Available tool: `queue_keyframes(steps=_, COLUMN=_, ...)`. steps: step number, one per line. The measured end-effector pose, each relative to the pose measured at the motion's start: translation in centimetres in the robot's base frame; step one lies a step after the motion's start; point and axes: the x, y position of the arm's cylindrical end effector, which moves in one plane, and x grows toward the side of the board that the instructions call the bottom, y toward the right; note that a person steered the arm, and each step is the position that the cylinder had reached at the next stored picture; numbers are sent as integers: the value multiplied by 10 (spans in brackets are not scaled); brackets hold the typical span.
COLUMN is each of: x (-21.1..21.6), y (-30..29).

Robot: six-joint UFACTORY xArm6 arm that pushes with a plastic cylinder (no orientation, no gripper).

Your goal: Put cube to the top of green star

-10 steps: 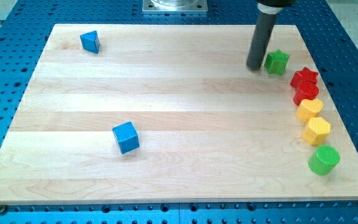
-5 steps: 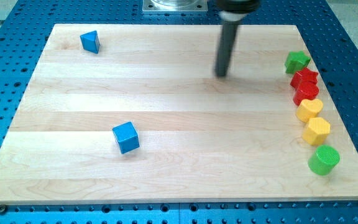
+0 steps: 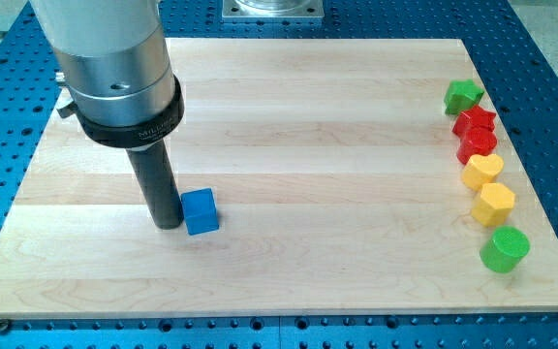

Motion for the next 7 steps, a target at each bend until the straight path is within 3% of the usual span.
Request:
queue_keyframes(steps=3, x=-33, y=24)
queue_keyframes(steps=4, x=14, y=-36)
queue_keyframes(steps=5, x=0, y=51)
queue_keyframes(steps=6, x=-75, y=71)
queue_keyframes(steps=7, x=-78, y=105)
